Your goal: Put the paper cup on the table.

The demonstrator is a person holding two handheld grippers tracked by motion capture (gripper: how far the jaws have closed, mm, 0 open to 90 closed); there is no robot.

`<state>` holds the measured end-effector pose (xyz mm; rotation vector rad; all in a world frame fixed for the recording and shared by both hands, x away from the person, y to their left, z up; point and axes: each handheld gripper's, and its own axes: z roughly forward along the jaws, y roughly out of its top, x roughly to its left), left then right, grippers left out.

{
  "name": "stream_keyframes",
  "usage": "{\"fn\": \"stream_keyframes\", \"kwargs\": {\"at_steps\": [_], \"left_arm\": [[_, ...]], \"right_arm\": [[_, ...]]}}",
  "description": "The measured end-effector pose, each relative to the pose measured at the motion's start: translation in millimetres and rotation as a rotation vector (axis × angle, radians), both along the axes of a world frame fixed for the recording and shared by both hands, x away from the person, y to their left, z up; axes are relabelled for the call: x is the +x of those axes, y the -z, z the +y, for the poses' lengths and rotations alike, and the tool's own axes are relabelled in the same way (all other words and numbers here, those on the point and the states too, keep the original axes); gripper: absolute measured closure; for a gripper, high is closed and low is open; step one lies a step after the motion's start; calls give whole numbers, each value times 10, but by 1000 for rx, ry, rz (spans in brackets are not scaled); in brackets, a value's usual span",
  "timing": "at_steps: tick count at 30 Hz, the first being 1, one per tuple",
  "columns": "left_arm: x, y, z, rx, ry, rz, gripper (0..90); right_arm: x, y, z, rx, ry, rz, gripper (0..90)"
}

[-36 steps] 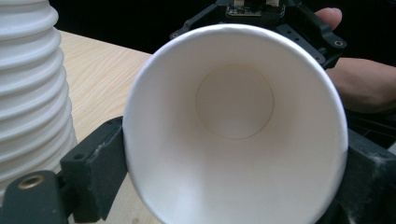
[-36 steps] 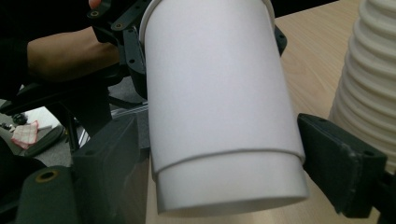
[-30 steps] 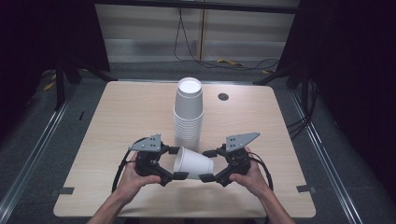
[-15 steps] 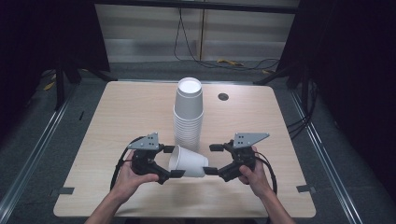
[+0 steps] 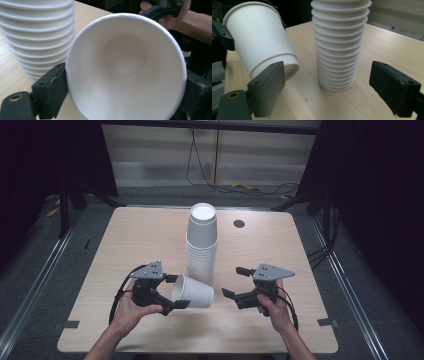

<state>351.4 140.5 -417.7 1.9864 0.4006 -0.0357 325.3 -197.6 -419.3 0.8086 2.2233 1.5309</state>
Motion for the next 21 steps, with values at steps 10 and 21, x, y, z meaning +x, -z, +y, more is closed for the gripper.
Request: {"fn": "stream_keyframes", "kwargs": {"at_steps": [10,21], "left_arm": [[42,-61,175,56,-55,23,106],[78,-125,325,142,-77,30,106]], "right_arm": [[-90,140,-240,-13,134,5,133],[-172,289,-392,-37,212,-65,139]]}}
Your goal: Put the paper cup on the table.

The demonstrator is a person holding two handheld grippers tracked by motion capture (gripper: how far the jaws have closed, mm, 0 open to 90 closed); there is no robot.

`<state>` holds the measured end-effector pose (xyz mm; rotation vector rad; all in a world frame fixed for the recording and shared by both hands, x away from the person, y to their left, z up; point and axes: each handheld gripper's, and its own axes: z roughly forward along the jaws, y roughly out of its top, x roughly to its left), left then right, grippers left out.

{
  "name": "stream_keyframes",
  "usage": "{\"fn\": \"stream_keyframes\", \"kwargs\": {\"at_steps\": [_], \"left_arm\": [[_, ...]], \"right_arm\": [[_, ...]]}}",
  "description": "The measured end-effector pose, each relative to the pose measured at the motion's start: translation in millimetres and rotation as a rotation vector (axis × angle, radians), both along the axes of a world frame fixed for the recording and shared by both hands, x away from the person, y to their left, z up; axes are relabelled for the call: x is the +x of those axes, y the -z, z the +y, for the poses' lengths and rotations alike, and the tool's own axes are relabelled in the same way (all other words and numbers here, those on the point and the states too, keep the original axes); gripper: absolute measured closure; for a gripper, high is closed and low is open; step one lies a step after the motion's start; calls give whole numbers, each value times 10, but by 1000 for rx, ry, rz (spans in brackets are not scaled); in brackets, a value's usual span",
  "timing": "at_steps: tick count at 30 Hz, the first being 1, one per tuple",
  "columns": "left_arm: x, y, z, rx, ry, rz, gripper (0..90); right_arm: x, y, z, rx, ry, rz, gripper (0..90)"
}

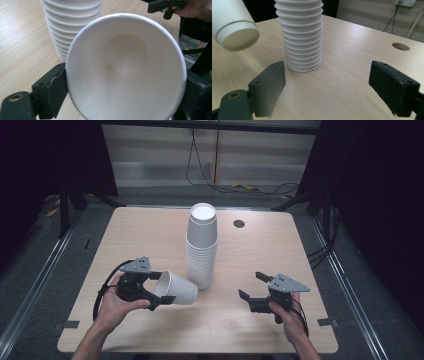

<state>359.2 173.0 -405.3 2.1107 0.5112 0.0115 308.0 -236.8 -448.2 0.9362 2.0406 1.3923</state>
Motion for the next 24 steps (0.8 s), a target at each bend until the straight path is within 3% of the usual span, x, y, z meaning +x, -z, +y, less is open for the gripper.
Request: {"fn": "stream_keyframes", "kwargs": {"at_steps": [6,17,20,24], "left_arm": [[70,0,151,61,-46,-13,102],[256,-66,374,132,-154,22,98],[295,-81,417,189,-173,15,97],[348,-92,446,245,-190,42,97]], "right_arm": [[3,15,-29,17,15,-8,139],[20,31,-9,16,17,-1,138],[21,30,-18,18,18,-2,138],[28,30,-21,19,21,-3,138]]}}
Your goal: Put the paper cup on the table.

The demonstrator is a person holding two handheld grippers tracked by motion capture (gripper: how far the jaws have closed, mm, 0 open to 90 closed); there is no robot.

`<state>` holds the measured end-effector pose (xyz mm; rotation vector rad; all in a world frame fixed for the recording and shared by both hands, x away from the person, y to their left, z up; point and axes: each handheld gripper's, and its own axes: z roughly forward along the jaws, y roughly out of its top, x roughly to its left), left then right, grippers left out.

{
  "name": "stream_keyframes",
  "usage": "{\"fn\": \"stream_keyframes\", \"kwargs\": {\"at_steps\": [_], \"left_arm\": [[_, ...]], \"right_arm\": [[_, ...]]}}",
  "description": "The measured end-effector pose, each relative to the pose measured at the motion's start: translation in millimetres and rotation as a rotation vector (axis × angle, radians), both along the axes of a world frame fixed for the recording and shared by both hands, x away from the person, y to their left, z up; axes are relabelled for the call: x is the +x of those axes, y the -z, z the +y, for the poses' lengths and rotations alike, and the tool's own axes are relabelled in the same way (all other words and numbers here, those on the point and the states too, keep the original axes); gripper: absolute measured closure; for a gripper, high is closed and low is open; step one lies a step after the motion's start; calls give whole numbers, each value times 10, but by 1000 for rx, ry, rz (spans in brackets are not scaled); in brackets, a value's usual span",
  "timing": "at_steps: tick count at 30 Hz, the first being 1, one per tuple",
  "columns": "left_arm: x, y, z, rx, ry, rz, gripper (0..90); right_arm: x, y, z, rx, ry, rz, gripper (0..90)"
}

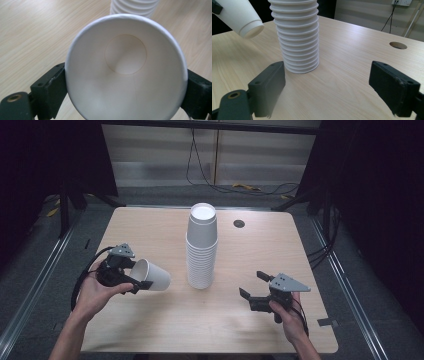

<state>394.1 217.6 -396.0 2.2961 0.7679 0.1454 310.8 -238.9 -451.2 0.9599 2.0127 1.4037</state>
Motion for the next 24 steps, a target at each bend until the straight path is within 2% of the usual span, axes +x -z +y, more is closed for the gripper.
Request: {"fn": "stream_keyframes", "kwargs": {"at_steps": [1,6,8,14,17,19,24], "left_arm": [[10,-1,2,10,-6,14,98],[87,-2,15,96,-30,27,98],[118,-6,22,117,-30,39,98],[203,-34,-7,230,-31,55,99],[237,-34,-26,236,-33,50,98],[260,-41,-34,265,-34,42,98],[313,-39,-70,341,-52,64,98]], "right_arm": [[-1,-1,0,-2,0,1,138],[-10,-3,8,-11,-5,-2,137],[-7,-1,6,-9,-4,0,137],[0,7,12,-12,-8,1,137],[1,4,3,-4,-2,5,136],[0,1,-6,-2,2,7,136],[-1,-1,-15,-3,0,5,136]]}}
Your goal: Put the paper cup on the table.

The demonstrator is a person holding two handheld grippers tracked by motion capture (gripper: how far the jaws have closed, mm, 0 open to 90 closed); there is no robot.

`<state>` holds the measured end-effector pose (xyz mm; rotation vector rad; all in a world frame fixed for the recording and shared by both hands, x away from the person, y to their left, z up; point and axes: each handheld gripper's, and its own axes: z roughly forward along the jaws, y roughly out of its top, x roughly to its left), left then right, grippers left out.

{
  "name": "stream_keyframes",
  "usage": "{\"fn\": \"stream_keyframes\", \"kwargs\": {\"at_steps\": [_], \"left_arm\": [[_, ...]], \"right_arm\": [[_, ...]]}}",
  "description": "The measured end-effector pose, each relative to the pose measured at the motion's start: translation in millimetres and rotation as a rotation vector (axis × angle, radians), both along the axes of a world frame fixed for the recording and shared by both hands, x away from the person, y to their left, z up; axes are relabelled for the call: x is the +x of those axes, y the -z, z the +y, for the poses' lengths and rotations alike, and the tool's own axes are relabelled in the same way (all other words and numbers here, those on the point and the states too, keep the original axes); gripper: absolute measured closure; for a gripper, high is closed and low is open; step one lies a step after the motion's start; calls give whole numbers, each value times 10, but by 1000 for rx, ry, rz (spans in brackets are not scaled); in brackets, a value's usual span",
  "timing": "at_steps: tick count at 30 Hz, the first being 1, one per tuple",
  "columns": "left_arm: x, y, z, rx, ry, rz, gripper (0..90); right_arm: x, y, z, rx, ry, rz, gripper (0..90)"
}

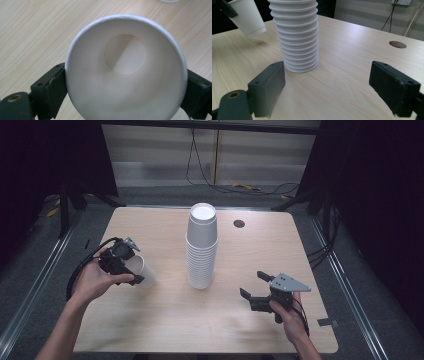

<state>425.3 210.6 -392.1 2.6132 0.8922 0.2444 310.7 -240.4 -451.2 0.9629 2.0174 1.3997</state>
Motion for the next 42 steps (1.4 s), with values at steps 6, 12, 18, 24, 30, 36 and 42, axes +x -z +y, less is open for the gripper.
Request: {"fn": "stream_keyframes", "kwargs": {"at_steps": [6,12,18,24,30,36,42], "left_arm": [[68,33,-42,75,7,43,97],[124,82,-77,90,11,61,96],[179,173,-126,119,16,79,93],[211,207,-168,108,18,68,83],[251,287,-124,7,-7,52,63],[257,378,-132,-8,-32,29,46],[236,420,-79,-62,-48,23,42]], "right_arm": [[3,8,12,-6,-3,3,136],[6,8,5,-6,2,3,136],[14,13,3,-4,1,6,136],[10,10,-7,0,3,10,136],[9,18,4,-2,-7,17,135],[17,26,-2,0,-3,21,135],[16,32,1,-1,-3,27,135]]}}
